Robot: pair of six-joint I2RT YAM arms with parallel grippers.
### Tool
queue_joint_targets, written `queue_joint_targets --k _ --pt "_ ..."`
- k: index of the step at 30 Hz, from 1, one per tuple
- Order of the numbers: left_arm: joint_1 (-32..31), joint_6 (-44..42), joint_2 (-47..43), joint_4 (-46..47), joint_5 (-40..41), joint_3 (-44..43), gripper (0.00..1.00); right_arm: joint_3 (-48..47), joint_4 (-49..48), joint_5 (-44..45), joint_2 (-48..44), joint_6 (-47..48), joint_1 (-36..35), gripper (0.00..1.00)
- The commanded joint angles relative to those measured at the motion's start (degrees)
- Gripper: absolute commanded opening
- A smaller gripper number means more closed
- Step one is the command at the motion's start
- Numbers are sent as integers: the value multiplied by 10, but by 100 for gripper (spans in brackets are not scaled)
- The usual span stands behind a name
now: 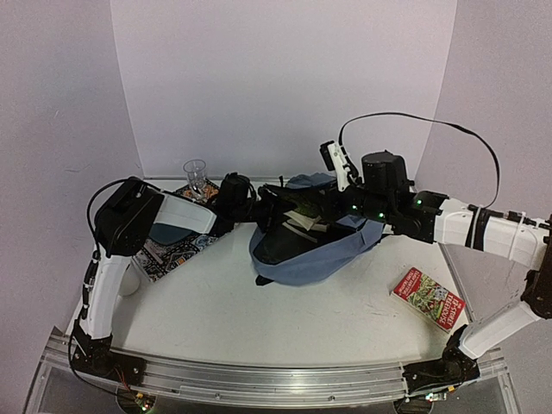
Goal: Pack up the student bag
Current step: Place the book in the largest pocket of the bag.
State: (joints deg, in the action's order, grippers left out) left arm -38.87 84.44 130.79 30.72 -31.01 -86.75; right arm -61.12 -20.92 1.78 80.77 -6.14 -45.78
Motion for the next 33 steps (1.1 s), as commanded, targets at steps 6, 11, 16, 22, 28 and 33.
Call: queue_joint_targets --k 6,11,16,22,28,33 --pt "-15 -39 -5 78 92 -23 0 -38 -25 -66 -6 -8 -23 0" --pt "-25 -44 33 78 112 -70 0 -37 -22 -58 -1 -12 -23 0" --pt "-28 -60 61 77 136 -85 6 -37 -22 -39 10 -11 -23 0" --pt "-28 -101 51 74 156 -50 35 -41 -21 -20 16 -5 -24 0" --pt "-28 -179 -14 22 196 18 64 -32 -15 12 4 5 -23 0" --pt "-28 -213 -47 -14 211 46 74 -27 -9 24 2 8 -23 0"
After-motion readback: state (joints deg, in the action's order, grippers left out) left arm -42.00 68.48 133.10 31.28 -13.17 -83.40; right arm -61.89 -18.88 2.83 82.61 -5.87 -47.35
